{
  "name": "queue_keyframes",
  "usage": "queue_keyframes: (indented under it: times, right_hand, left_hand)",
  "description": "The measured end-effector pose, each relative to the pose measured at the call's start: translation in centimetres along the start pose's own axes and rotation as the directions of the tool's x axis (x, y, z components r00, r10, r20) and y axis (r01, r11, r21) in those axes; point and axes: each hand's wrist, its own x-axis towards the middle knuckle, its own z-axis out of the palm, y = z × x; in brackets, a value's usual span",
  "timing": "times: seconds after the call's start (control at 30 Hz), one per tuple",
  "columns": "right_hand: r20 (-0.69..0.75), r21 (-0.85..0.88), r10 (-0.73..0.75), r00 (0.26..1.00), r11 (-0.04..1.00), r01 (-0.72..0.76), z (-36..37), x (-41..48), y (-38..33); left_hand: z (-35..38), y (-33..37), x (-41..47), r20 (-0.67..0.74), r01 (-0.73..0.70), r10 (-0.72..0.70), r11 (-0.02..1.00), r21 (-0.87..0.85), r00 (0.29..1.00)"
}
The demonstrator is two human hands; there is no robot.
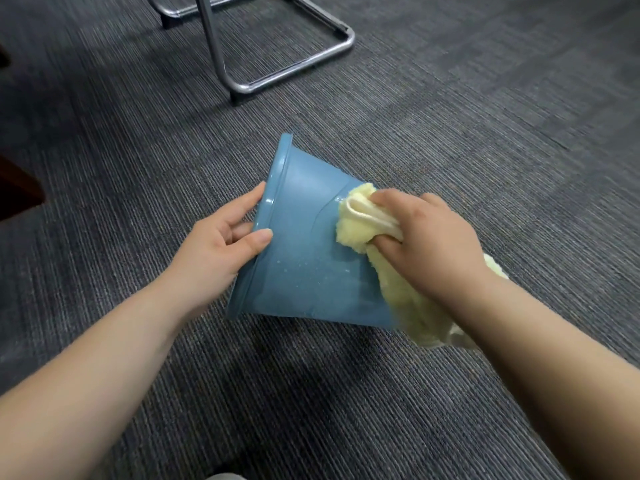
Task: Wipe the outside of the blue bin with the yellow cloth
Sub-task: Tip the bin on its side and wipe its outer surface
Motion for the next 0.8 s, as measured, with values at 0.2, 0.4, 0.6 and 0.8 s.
queue_keyframes:
  times: [0.2, 0.4, 0.6, 0.8]
  right_hand:
    - [0.049, 0.060, -0.168, 0.985, 0.984, 0.165, 1.1, -1.7, -1.7]
    - [0.004, 0.092, -0.094, 0.996, 0.991, 0.093, 0.9, -1.4, -0.5]
    - [-0.106, 0.087, 0.033, 0.994, 0.996, -0.024, 1.1, -1.8, 0.8]
    - [0.024, 0.040, -0.228, 0.973, 0.973, 0.227, 2.5, -3.5, -0.9]
  left_hand:
    - [0.0, -0.3, 0.2, -0.027, 0.007, -0.007, 1.000, -0.004, 1.000]
    - [0.1, -0.3, 0.3, -0.037, 0.001, -0.001, 1.000, 0.007, 0.999]
    - [0.6, -0.2, 0.7, -0.036, -0.014, 0.015, 1.000, 0.015, 0.999]
    - [0.1, -0.4, 0.8, -0.063, -0.013, 0.013, 1.000, 0.005, 0.998]
